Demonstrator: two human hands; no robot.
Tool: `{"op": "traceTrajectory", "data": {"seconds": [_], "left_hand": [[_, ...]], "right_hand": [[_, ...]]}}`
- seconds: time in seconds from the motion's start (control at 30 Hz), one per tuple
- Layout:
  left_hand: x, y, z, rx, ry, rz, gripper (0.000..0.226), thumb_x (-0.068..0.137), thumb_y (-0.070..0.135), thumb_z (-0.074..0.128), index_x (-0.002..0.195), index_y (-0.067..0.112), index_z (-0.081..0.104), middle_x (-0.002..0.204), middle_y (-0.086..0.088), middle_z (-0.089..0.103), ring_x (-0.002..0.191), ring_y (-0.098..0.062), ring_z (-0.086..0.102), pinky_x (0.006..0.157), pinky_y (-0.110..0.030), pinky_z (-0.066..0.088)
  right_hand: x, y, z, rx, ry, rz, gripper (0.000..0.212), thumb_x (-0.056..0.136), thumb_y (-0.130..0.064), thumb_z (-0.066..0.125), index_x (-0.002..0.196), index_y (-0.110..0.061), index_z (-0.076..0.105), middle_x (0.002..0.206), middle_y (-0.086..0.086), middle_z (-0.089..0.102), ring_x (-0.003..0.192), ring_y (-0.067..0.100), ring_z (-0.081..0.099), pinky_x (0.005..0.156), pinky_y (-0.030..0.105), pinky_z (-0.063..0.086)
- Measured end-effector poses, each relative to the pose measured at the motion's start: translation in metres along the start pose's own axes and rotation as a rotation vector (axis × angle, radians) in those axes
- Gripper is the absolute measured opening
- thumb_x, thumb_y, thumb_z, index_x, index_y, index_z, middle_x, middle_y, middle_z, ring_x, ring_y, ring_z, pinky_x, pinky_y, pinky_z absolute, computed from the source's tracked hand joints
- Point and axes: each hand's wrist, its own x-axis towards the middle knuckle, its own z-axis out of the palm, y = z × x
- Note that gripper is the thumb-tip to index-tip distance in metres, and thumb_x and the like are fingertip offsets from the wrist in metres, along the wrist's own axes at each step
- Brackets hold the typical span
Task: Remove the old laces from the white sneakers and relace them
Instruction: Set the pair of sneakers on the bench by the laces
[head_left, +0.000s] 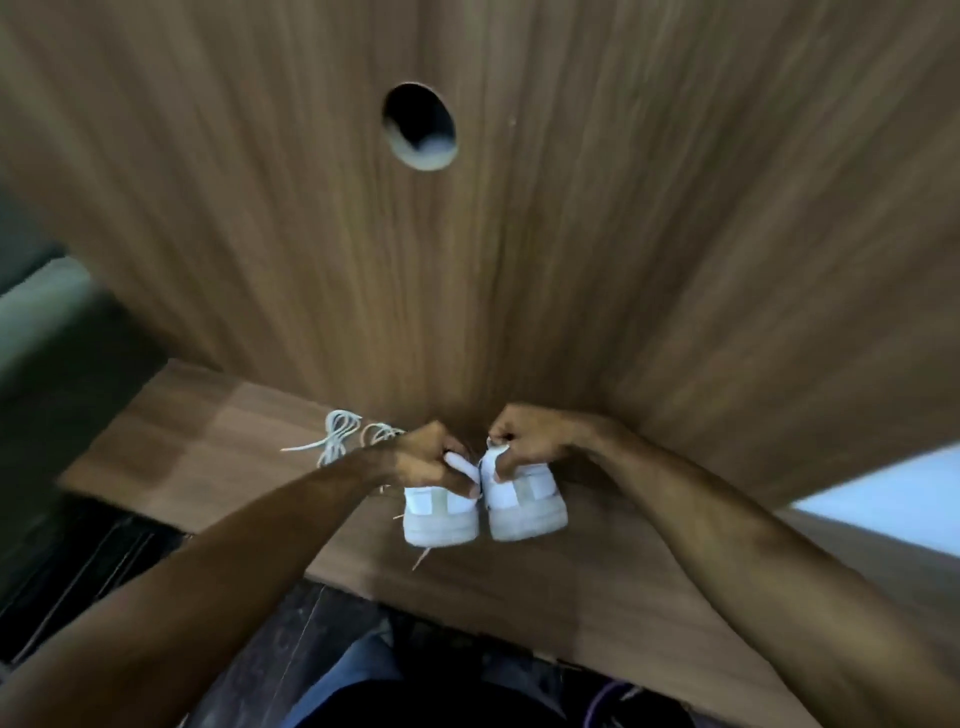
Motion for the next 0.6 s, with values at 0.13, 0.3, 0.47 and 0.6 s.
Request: {"op": "traceTrajectory", "data": {"seconds": [0.13, 0.3, 0.47, 0.6], "left_hand": [[0.027, 0.014, 0.034, 0.112, -0.088, 0.229, 0.017, 0.078, 0.017, 0.079, 0.089, 0.005, 0.074, 0.088, 0.004, 0.068, 0.077, 0.012, 0.059, 0.072, -0.006, 0.041], [0.045, -0.024, 0.093, 0.382, -0.142, 0.487, 0.012, 0.085, 0.008, 0.065, 0.086, -0.002, 0.071, 0.087, -0.017, 0.07, 0.081, -0.022, 0.064, 0.078, -0.026, 0.053], [0.042, -0.07, 0.148, 0.516, 0.055, 0.307, 0.036, 0.078, 0.027, 0.068, 0.108, 0.007, 0.07, 0.112, -0.016, 0.067, 0.104, -0.033, 0.062, 0.085, -0.034, 0.049], [0.047, -0.103, 0.192, 0.579, 0.118, 0.275, 0.046, 0.073, 0.042, 0.049, 0.101, 0.015, 0.072, 0.1, -0.007, 0.072, 0.088, -0.023, 0.07, 0.067, -0.024, 0.054]], "right_hand": [[-0.042, 0.035, 0.029, 0.028, 0.132, 0.103, 0.039, 0.073, -0.015, 0.071, 0.055, -0.02, 0.038, 0.057, -0.004, 0.038, 0.052, 0.009, 0.036, 0.05, 0.03, 0.032], [-0.065, 0.07, 0.103, -0.097, 0.26, 0.202, 0.024, 0.077, -0.027, 0.066, 0.062, -0.026, 0.047, 0.066, -0.011, 0.051, 0.067, 0.01, 0.049, 0.061, 0.026, 0.039], [-0.069, 0.109, 0.18, -0.07, 0.405, 0.256, 0.008, 0.076, -0.028, 0.062, 0.082, -0.023, 0.061, 0.091, 0.0, 0.069, 0.088, 0.024, 0.063, 0.066, 0.028, 0.038], [-0.047, 0.131, 0.239, -0.101, 0.408, 0.16, 0.013, 0.077, -0.033, 0.053, 0.077, -0.02, 0.052, 0.089, 0.004, 0.065, 0.089, 0.028, 0.061, 0.065, 0.036, 0.042]]}}
